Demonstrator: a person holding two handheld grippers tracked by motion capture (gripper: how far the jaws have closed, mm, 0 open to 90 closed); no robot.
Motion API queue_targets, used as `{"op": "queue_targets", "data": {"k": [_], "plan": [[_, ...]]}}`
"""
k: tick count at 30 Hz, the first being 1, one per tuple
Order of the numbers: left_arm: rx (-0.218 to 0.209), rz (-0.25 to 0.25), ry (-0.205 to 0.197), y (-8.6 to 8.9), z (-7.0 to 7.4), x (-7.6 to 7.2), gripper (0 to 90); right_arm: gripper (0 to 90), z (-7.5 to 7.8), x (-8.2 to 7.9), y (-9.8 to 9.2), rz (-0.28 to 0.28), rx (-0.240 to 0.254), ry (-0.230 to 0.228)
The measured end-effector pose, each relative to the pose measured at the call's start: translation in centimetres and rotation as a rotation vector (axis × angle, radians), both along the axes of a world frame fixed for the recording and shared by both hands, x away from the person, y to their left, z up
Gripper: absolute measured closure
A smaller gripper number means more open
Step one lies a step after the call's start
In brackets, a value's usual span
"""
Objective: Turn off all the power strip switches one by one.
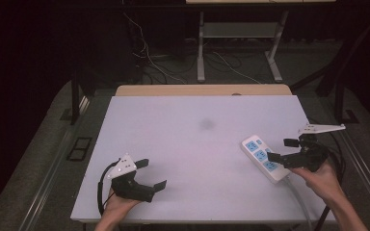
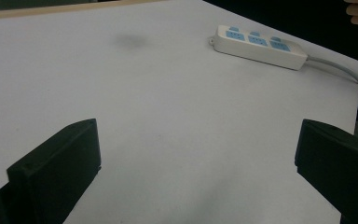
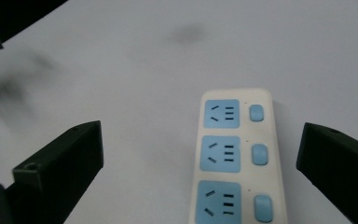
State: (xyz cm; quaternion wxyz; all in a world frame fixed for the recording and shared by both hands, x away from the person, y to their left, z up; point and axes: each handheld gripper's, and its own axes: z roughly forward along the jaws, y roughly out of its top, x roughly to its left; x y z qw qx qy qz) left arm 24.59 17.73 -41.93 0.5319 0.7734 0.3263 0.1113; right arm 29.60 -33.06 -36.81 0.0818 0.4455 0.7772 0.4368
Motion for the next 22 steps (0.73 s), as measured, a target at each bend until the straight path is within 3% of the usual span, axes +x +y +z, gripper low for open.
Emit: {"op": "queue_targets", "data": {"k": [5, 13, 22], "plan": [[0.003, 0.001, 0.0, 0.0, 0.0, 0.1, 0.0, 0.4, -0.7, -1.6, 0.2, 0.011, 0.053, -0.012], [0.003, 0.001, -0.001, 0.1, 0.0, 0.0, 0.0, 0.5, -2.5, -4.1, 0.9, 0.038, 0.061, -0.033], [0.002, 0.003, 0.002, 0.1, 0.0, 0.1, 0.0, 0.5, -4.4, -5.5, 1.3, 0.065, 0.082, -0.028]]}}
